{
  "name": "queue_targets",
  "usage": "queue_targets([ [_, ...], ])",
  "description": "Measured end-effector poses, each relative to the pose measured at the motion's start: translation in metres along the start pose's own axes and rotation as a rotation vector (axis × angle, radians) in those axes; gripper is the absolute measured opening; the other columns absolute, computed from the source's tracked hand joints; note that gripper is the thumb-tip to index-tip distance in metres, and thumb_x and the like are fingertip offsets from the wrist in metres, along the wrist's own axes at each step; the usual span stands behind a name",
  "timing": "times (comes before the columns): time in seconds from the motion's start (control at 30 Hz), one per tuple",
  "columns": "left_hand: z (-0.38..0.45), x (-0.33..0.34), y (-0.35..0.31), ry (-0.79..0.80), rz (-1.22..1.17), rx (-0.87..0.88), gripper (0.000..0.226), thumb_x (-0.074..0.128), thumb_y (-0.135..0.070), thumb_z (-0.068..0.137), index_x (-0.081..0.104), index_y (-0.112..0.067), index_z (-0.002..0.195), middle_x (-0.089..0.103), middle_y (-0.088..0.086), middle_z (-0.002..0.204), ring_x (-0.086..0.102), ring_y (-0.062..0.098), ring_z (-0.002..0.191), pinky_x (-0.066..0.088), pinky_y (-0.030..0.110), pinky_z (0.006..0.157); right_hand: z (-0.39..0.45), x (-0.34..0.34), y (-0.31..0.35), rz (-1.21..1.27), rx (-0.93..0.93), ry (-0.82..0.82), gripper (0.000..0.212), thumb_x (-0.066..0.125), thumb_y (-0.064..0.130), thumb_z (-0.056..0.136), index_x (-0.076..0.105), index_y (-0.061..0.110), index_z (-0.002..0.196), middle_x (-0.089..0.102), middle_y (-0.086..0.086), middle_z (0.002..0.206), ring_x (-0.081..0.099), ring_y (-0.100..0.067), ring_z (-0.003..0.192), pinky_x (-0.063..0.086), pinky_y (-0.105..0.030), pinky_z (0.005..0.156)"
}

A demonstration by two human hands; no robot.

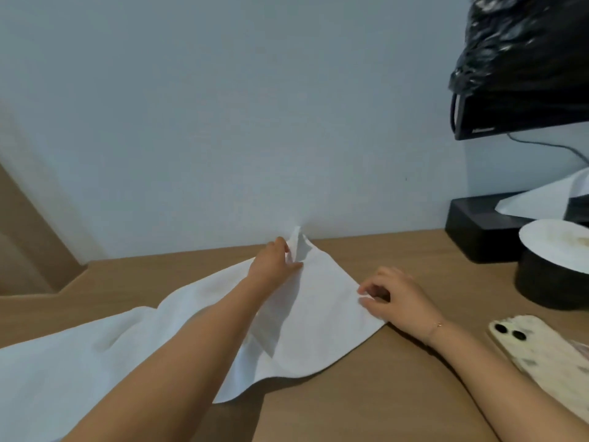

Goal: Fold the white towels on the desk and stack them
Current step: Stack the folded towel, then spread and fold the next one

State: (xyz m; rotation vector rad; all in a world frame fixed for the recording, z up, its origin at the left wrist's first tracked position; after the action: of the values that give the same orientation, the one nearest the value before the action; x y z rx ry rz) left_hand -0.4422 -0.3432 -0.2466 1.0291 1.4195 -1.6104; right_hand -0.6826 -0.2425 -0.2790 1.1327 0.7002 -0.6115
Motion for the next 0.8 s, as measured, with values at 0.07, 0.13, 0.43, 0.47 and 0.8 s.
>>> queue_targets([
  [0.07,0.005,0.006,0.001,-0.029,0.027,0.007,0.026,0.064,-0.033,0.090,0.054,-0.010,0.088,0.056,0.003,0.083,0.056,0.029,0.085,0.036,0.033,0.062,0.002,0.000,-0.001,0.017,-0.004,0.003,0.008,0.068,0.030,0.086,0.071,0.029,0.094,0.054,0.011,0.082,0.048,0.000,0.083,0.032,-0.020,0.077],
  [0.13,0.007,0.005,0.000,-0.082,0.037,0.047,0.024,0.057,-0.026,0.094,0.053,-0.008,0.078,0.057,0.008,0.078,0.055,0.031,0.078,0.034,0.037,0.061,0.003,0.001,-0.002,0.057,0.014,0.010,0.008,0.068,0.026,0.086,0.073,0.028,0.092,0.055,0.010,0.079,0.051,-0.002,0.079,0.034,-0.022,0.081],
  [0.43,-0.065,-0.041,-0.043,-0.247,-0.186,0.384,0.019,0.064,-0.028,0.094,0.068,-0.015,0.080,0.060,-0.003,0.072,0.054,0.010,0.068,0.040,0.025,0.065,0.006,-0.006,-0.009,0.289,0.218,0.052,0.018,0.064,0.017,0.085,0.079,0.027,0.089,0.071,0.015,0.079,0.062,0.001,0.077,0.047,-0.020,0.077],
  [0.47,-0.080,-0.038,-0.047,-0.229,-0.186,0.430,0.014,0.066,-0.028,0.092,0.070,-0.019,0.082,0.061,-0.007,0.073,0.055,0.008,0.070,0.040,0.022,0.064,0.007,-0.009,-0.007,0.345,0.242,0.071,0.016,0.064,0.018,0.086,0.080,0.020,0.089,0.071,0.012,0.080,0.062,-0.001,0.078,0.047,-0.021,0.079],
  [0.8,-0.148,0.031,-0.058,-0.141,-0.130,0.490,0.013,0.063,-0.027,0.094,0.075,-0.025,0.101,0.058,-0.016,0.089,0.050,0.001,0.077,0.038,0.010,0.069,0.006,-0.014,-0.001,0.448,0.372,0.171,0.056,0.044,0.053,0.095,0.073,0.007,0.082,0.068,-0.005,0.071,0.060,-0.014,0.073,0.044,-0.024,0.074],
])
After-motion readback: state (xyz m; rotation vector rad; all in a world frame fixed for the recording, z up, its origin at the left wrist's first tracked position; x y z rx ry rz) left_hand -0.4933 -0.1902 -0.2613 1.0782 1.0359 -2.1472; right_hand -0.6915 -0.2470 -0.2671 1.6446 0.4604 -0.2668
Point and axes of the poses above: each hand's wrist, its own z-axis towards the middle knuckle, its own x-axis out of the palm, y = z × x, the point moved 1 cm from there along z, towards the middle knuckle
